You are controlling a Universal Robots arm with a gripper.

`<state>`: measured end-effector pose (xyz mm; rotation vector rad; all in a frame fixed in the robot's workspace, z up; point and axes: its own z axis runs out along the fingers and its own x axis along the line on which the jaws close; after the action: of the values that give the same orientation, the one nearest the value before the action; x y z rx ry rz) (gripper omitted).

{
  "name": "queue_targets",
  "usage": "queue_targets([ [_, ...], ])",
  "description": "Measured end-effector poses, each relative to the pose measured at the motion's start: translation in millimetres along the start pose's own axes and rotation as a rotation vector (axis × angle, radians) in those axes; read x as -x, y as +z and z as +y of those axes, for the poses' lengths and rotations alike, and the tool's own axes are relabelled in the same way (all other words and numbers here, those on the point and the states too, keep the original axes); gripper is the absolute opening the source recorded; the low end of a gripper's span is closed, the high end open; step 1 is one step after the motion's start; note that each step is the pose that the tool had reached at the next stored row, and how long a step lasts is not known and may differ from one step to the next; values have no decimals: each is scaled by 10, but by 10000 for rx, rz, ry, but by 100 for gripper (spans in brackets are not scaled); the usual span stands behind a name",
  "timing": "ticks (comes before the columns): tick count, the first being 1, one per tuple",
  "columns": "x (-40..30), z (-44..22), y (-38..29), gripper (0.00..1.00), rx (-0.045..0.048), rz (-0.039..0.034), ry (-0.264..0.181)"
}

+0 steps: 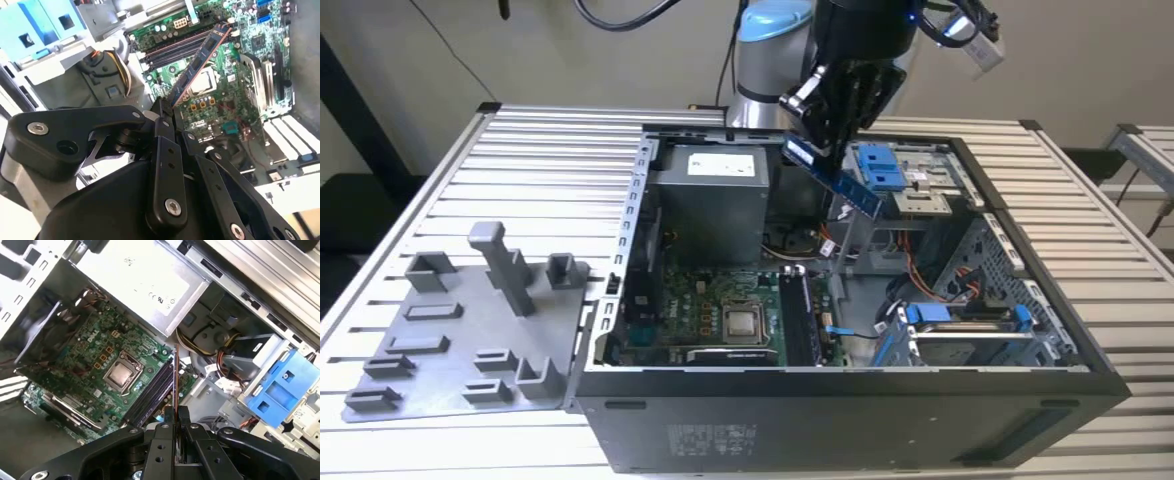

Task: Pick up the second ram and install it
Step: 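Insert the second ram into the second slot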

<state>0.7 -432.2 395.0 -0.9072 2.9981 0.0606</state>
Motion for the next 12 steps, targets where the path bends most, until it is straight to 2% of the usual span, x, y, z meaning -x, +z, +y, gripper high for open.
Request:
queue_targets([
  [12,0,0,10,14,-43,-75,2183],
])
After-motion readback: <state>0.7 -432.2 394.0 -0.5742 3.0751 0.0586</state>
